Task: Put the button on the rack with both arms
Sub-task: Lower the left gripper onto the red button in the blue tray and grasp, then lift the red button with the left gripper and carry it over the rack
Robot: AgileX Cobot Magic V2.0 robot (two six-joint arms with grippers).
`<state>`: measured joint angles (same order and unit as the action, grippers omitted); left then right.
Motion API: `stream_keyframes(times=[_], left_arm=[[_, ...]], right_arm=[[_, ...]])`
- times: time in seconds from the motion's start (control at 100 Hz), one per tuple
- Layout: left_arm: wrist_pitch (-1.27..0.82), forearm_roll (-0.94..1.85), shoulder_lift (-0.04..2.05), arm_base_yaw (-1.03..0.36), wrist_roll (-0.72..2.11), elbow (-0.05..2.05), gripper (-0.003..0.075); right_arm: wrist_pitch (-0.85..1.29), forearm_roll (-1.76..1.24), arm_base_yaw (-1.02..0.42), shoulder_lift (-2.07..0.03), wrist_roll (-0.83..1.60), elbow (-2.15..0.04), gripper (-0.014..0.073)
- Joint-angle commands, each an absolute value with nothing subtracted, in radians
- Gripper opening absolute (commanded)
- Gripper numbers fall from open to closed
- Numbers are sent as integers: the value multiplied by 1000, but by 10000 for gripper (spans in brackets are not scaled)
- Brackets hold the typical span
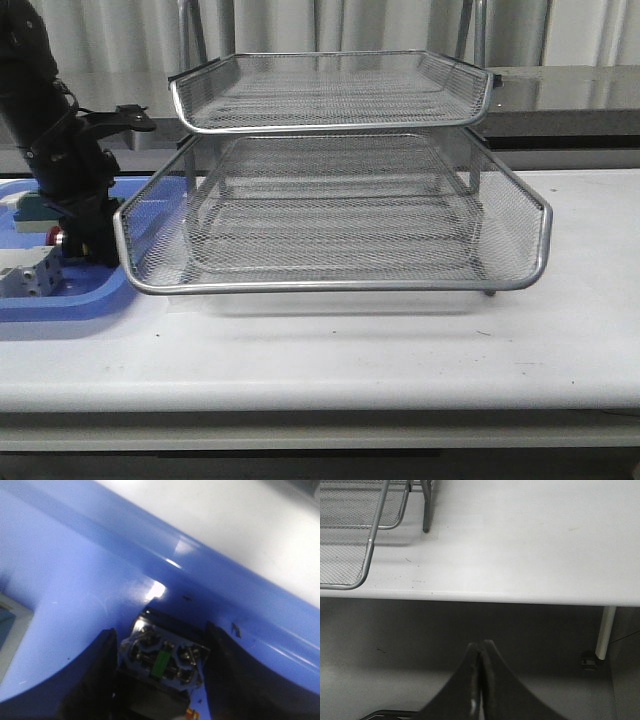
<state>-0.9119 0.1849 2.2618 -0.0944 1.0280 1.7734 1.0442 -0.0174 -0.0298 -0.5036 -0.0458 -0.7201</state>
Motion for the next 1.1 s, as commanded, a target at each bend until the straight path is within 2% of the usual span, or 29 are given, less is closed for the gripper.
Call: stream_keyframes(times=[0.0,0.51,0.87,1.09], left_arm=[[-940,171,2204,-99,1029,1814,-12],[-1279,109,2104,-97,894,2107,-20],[-1279,84,1940,-97,714,2094,-20],[-1279,86,1782,-116,683,1949,-20]], right_arm=[[986,-7,-30,-508,-41,-753,-70],[986,-7,-30,-508,-41,-753,-70],[986,-7,-30,-508,-41,-753,-70],[986,-7,-30,-508,-41,-753,-70]])
